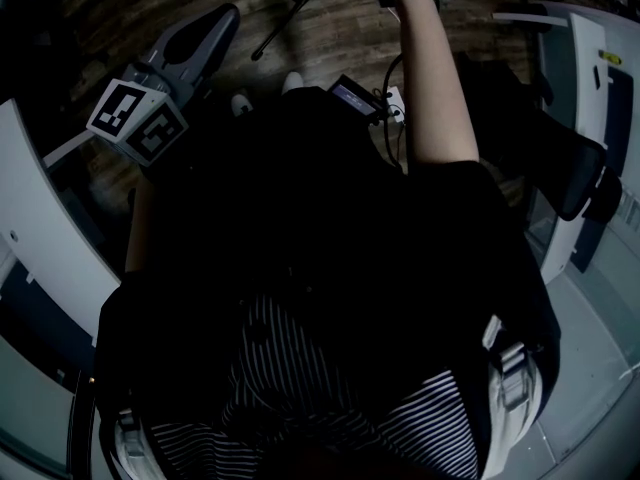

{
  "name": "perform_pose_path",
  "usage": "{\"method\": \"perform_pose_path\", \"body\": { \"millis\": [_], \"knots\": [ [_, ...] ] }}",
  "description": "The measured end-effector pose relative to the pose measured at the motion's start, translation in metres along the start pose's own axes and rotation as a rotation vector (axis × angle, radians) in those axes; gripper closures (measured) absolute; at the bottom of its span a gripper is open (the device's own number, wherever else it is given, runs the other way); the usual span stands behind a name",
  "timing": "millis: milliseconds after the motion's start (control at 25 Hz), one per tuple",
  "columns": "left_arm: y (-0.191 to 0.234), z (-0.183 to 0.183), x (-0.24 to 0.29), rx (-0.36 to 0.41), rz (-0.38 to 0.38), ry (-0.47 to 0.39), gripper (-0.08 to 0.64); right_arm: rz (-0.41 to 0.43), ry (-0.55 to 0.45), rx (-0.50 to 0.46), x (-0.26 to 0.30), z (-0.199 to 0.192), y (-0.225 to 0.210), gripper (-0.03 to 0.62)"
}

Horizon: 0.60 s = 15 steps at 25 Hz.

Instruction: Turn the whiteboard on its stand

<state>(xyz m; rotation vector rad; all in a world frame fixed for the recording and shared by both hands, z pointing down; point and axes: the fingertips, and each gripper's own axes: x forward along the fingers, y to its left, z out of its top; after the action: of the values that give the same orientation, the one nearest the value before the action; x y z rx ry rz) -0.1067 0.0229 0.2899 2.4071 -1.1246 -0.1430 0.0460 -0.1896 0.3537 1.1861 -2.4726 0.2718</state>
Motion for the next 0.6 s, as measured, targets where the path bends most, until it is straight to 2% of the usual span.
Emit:
{"method": "perform_pose_path", "body": {
  "millis": [120, 280, 480, 600],
  "knots": [
    [-0.004, -0.002, 0.002, 0.003, -0.022, 0.011, 0.555, 0.003, -0.005, 0.001, -0.009, 0.001, 0.001, 0.377],
    [-0.01, -0.005, 0.001, 0.009, -0.046, 0.019, 0.555, 0.054, -0.038, 0.02, -0.04, 0.003, 0.023, 0.377],
    [-0.019, -0.003, -0.006, 0.031, -0.075, 0.02, 0.555, 0.13, -0.097, 0.026, -0.087, 0.012, 0.079, 0.379],
    [-0.022, 0.0, -0.012, 0.063, -0.069, 0.008, 0.555, 0.145, -0.128, 0.006, -0.114, 0.018, 0.115, 0.379]
  ]
}}
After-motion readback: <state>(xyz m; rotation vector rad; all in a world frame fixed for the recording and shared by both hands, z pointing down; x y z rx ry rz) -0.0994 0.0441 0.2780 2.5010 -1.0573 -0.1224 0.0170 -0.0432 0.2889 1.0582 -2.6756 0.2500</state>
